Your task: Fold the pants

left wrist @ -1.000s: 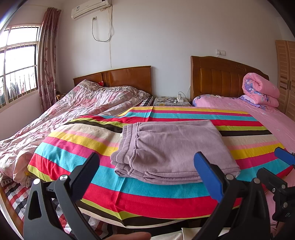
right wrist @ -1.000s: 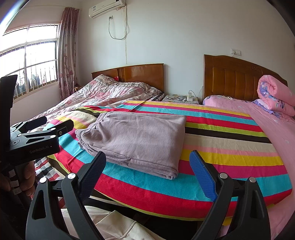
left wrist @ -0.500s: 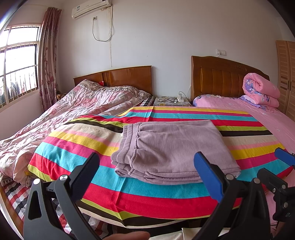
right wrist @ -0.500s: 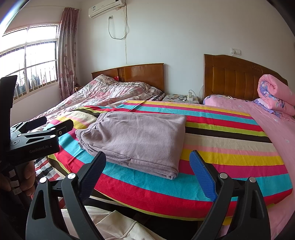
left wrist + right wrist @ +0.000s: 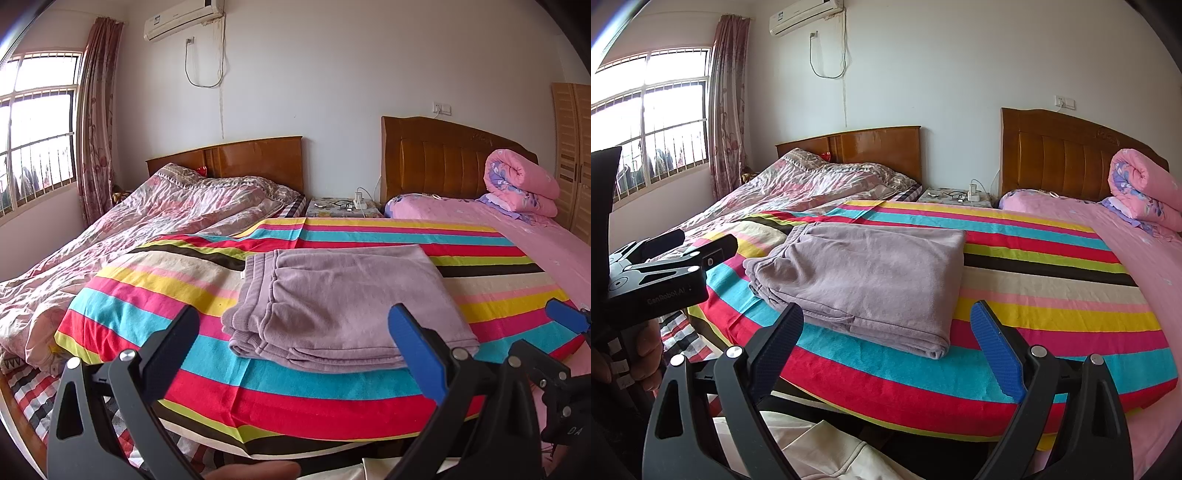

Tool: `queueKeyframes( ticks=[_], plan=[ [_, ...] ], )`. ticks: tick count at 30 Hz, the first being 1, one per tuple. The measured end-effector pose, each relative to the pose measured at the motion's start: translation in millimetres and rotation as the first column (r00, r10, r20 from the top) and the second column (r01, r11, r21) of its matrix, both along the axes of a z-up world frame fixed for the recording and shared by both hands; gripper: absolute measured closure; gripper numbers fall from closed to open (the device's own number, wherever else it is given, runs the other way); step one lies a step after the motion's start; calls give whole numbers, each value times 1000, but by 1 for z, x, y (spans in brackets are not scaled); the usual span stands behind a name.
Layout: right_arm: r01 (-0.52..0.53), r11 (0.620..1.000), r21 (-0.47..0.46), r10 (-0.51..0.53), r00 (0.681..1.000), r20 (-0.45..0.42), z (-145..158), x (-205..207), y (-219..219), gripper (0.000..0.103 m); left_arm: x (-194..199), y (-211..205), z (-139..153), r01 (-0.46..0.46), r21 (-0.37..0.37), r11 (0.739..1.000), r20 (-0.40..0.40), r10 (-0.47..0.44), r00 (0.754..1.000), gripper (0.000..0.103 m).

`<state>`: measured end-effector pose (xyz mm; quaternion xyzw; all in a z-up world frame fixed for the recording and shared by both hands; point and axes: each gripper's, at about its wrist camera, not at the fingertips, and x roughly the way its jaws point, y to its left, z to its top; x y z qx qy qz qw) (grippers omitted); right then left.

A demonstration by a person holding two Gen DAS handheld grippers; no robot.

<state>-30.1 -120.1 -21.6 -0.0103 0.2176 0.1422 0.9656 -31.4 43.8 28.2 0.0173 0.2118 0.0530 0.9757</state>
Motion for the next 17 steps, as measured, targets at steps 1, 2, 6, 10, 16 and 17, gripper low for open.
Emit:
queueKeyframes(
  ticks=[1, 2, 6, 10, 16, 17],
  plan=[
    [0, 1000, 0, 0, 1000, 1, 0, 1, -1, 14, 0, 0, 0, 0, -2, 1000, 0, 0, 1000, 1],
    [0, 1000, 1, 0, 1000, 1, 0, 1, -1, 14, 1, 0, 1, 3, -8, 1000, -1, -3, 1000, 1],
    [1, 1000, 1, -1, 1000, 0, 0, 1, -1, 14, 2, 1, -1, 16, -30, 999, -8, -16, 1000, 1],
    [1, 1000, 4, -1, 1000, -3, 0, 1, -1, 14, 2, 1, -2, -1, -35, 999, -7, 1, 1000, 1],
    [-18, 1000, 19, 19, 1000, -24, -5, 3, -2, 14, 10, 0, -7, 13, -37, 999, -43, -15, 999, 1],
    [-22, 1000, 22, 23, 999, -29, -6, 4, -2, 14, 12, 0, -8, 8, -37, 999, -49, -10, 999, 1]
  ],
)
